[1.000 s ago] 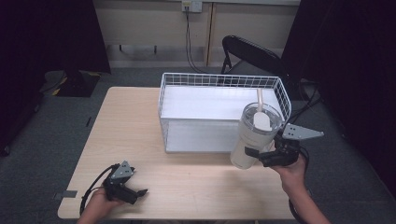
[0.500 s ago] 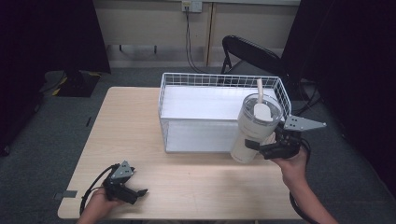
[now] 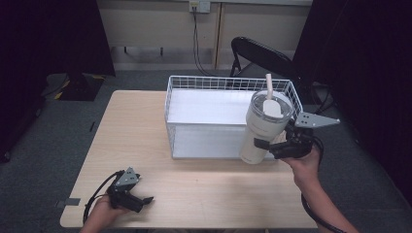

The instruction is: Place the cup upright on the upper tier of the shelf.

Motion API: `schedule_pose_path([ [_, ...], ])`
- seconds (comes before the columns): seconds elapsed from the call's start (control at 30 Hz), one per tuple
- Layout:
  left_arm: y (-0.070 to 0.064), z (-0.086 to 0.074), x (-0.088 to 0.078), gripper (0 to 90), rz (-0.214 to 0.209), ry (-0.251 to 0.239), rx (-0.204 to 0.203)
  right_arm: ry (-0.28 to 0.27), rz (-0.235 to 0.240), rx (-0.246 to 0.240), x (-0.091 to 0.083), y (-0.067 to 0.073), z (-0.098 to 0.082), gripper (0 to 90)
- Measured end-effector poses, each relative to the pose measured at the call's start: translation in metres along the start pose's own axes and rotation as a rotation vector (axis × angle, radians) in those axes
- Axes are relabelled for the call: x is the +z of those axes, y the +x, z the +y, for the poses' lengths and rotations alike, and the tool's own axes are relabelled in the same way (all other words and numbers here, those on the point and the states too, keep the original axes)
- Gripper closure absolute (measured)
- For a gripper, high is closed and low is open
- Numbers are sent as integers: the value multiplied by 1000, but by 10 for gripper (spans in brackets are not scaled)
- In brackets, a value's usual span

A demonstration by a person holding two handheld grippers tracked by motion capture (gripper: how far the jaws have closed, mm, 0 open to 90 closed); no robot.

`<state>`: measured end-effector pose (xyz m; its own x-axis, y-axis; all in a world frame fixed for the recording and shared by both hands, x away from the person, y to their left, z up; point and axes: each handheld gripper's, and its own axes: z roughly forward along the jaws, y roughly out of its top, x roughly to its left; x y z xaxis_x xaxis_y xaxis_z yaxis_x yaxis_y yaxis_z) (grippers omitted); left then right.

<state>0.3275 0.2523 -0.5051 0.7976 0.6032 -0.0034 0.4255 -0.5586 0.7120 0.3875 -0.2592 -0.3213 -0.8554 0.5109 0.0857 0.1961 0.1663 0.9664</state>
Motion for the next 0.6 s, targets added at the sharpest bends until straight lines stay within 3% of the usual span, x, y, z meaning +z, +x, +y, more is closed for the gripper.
schedule_pose_path([
  [0.6, 0, 0, 0, 1, 0, 0, 0, 3, 2, -7, 1, -2, 21, 103],
])
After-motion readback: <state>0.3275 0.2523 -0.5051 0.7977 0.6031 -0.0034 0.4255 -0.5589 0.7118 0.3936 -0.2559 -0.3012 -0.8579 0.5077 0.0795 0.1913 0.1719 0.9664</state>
